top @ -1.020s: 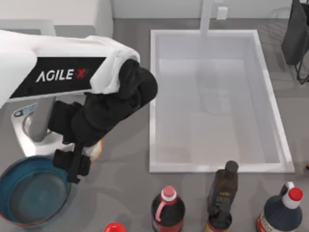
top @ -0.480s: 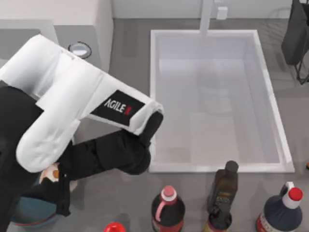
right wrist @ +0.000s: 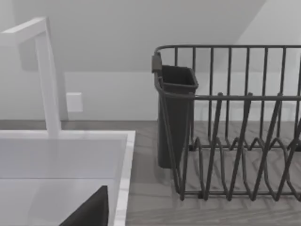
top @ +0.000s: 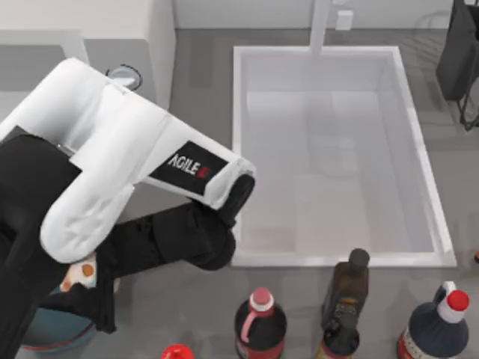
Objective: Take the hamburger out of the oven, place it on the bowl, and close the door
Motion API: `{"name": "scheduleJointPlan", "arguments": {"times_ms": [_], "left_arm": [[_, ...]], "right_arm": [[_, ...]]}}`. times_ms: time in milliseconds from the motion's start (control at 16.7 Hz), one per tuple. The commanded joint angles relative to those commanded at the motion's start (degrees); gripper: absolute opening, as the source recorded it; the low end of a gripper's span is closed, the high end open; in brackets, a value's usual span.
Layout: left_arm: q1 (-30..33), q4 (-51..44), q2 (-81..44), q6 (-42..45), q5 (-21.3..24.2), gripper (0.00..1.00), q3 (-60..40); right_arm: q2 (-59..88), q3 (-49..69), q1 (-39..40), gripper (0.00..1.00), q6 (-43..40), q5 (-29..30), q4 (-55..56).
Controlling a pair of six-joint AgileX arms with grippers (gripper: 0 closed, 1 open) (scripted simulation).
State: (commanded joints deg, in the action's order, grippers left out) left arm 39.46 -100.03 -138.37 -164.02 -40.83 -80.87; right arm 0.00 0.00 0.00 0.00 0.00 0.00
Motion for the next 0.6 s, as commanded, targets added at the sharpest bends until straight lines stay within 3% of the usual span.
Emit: {"name": "scheduleJointPlan", "arguments": {"times_ms": [600], "left_arm": [[-1.19, 1.16, 3.65, 1.88, -0.85, 0.0, 3.89]], "right_arm": [[0.0, 0.0, 0.0, 1.0, 0.0, 0.0, 0.0]]}}
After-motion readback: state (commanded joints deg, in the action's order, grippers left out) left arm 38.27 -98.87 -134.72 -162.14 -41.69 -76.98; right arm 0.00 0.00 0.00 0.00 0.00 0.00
